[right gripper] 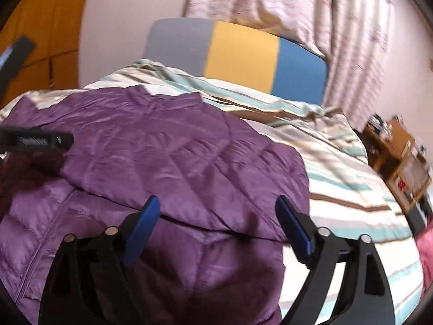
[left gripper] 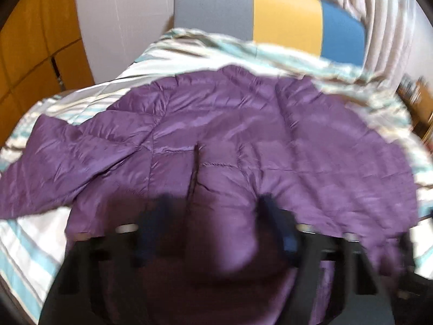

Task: Fold large clothes

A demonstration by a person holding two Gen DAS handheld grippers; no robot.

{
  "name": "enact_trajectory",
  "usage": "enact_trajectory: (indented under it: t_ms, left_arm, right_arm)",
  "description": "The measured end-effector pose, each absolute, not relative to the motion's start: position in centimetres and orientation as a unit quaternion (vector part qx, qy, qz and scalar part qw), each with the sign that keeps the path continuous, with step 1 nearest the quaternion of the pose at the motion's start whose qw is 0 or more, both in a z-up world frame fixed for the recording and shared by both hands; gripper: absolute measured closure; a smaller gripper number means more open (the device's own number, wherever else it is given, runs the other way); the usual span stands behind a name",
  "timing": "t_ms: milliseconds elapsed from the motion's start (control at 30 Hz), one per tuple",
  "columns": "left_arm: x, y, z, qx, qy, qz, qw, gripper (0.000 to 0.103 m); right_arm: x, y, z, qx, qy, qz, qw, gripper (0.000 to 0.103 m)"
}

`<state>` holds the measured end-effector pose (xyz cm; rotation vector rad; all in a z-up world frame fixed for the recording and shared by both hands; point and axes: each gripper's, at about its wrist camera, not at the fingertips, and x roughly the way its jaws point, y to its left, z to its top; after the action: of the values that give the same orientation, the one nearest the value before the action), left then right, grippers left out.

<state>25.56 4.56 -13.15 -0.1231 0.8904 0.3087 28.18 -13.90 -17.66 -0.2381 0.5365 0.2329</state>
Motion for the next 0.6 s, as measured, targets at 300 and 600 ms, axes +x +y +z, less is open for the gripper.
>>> enact_trajectory:
  t_ms: [300, 600]
  left_arm:
    - [25.4, 7.2, -14.8, -0.076, 0.409, 0.175, 0.892, 0.042]
    - [25.8, 6.8, -15.4, -0.068, 0.41, 0.17, 0.893, 0.034]
  right_arm:
    - [26.3, -19.2, -15.5, 0.001, 0.295, 0.093, 0.951, 0.025]
    - [35.6, -19.7, -16.4, 0.069, 0.352, 0.066, 0.931, 0.059]
